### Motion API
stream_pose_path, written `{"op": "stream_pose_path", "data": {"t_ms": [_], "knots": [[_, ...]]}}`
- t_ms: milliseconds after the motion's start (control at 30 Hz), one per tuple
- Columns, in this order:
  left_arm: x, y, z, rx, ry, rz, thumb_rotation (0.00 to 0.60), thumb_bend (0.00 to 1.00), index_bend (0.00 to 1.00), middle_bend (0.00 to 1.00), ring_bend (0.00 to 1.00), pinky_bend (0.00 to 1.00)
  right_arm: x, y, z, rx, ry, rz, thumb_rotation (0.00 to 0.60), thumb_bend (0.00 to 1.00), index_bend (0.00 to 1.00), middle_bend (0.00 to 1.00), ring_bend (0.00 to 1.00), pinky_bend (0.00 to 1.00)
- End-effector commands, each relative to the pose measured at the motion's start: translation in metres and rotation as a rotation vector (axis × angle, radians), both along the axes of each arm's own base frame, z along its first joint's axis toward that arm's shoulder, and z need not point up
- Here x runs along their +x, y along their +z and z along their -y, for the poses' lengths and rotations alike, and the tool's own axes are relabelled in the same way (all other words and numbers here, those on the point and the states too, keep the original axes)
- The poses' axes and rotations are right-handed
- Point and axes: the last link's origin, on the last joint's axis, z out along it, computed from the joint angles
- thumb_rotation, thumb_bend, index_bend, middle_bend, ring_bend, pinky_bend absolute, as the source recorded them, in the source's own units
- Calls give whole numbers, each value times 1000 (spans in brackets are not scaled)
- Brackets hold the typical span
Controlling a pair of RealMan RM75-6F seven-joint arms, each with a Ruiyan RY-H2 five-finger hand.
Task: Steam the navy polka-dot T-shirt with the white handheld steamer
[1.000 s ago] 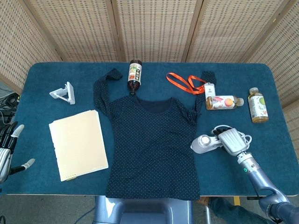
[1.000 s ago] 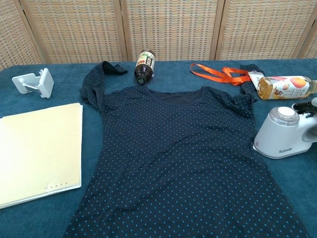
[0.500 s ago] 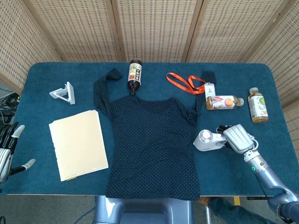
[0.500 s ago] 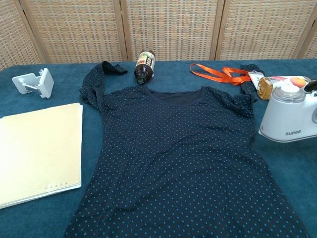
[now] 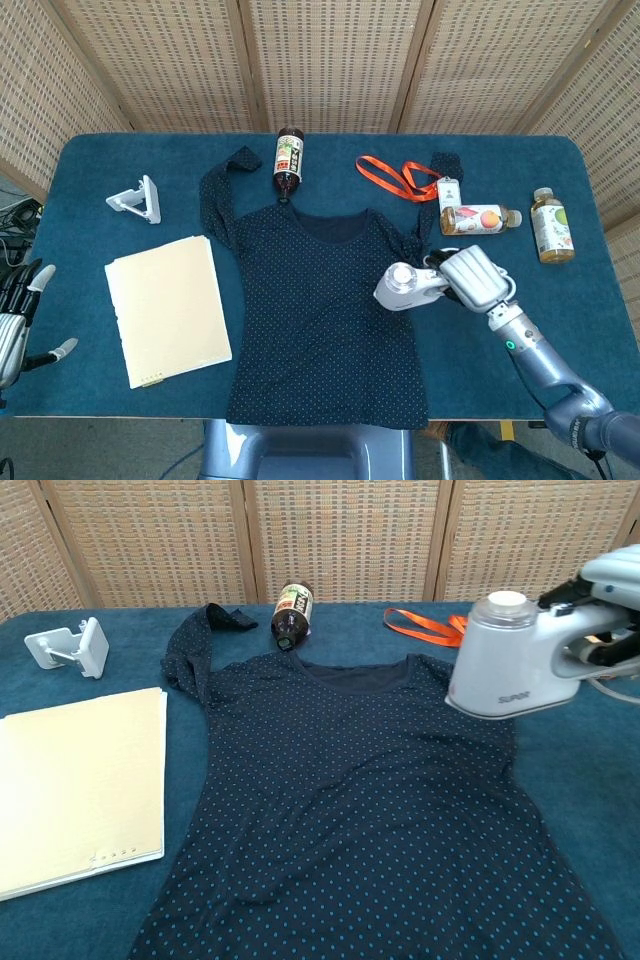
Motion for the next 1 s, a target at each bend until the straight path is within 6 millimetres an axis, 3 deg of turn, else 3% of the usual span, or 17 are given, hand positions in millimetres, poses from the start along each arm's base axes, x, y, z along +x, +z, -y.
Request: {"op": "stream_pose_path", "data": {"t_ms": [33,267,567,800,1000], "knots": [[-1,1,-2,0,5,3,600,0,0,0,0,0,44,-28,15,38,53,-20,600,1000,663,583,712,978],[-6,0,-11,-8,32,7,600,0,0,0,0,0,97,-95,24,115,141,-35,600,1000,660,586,712,980],[-13,0,-17,-10,72,7,600,0,0,0,0,0,123,-160,15,225,202,40,600,1000,658,588,714,982],[-15,-3,-21,-16,88,-2,600,0,0,0,0,0,125,-184,8,261,225,98,600,1000,657,589,714,982],[-14,-5,-21,-18,90,-8,600,0,0,0,0,0,117,-193,7,257,221,106,600,1000,656,590,714,983]]}}
